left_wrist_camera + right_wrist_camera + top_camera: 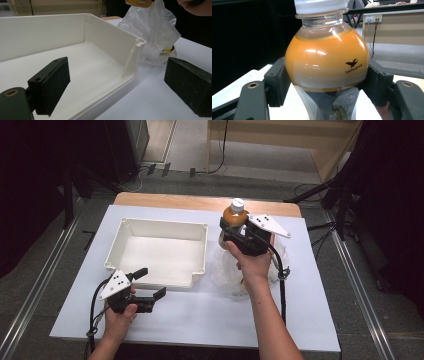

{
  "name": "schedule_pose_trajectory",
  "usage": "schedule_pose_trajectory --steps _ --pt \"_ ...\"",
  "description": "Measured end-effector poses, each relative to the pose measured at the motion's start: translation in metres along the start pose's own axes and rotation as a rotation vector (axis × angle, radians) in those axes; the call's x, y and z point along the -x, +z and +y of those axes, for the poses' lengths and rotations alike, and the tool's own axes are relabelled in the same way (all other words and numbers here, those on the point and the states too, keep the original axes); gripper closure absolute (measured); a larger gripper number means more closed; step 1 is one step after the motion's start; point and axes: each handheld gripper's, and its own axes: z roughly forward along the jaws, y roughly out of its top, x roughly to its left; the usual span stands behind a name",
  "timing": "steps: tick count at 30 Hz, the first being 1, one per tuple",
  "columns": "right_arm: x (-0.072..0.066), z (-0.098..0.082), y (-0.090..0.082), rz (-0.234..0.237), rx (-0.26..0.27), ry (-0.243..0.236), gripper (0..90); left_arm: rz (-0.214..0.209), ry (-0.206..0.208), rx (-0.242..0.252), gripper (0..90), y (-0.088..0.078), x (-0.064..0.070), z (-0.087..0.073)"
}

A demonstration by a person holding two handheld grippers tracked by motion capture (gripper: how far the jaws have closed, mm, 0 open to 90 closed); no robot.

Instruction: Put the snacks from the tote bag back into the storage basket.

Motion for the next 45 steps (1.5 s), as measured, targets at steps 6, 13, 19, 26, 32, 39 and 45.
schedule_pose_trajectory --steps 6,13,19,26,32,39,45 --pt "-0.009 0.002 0.005 0.004 -0.009 -0.013 31.9 0.018 0.005 0.0 7.2 -0.002 -0.002 0.002" --pt "-0.016 -0.001 0.011 0.008 -0.021 -0.017 31.9 0.038 0.015 0.009 7.3 -0.007 -0.006 0.003" --pt "-0.024 -0.005 0.018 0.013 -0.032 -0.018 31.9 0.03 0.001 0.016 7.3 -0.008 -0.008 0.003" --pt "-0.033 -0.009 0.025 0.015 -0.046 -0.026 31.9 0.04 0.014 0.005 7.3 -0.006 -0.01 0.003" --pt "-0.04 -0.012 0.031 0.016 -0.057 -0.03 31.9 0.035 0.001 0.02 7.3 -0.006 -0.011 0.005" --pt "-0.049 -0.012 0.037 0.031 -0.057 -0.033 31.8 0.034 0.008 0.02 7.3 -0.007 -0.011 0.007" --pt "-0.056 -0.014 0.044 0.041 -0.066 -0.04 31.8 0.035 -0.003 0.027 7.3 -0.008 -0.013 0.007"
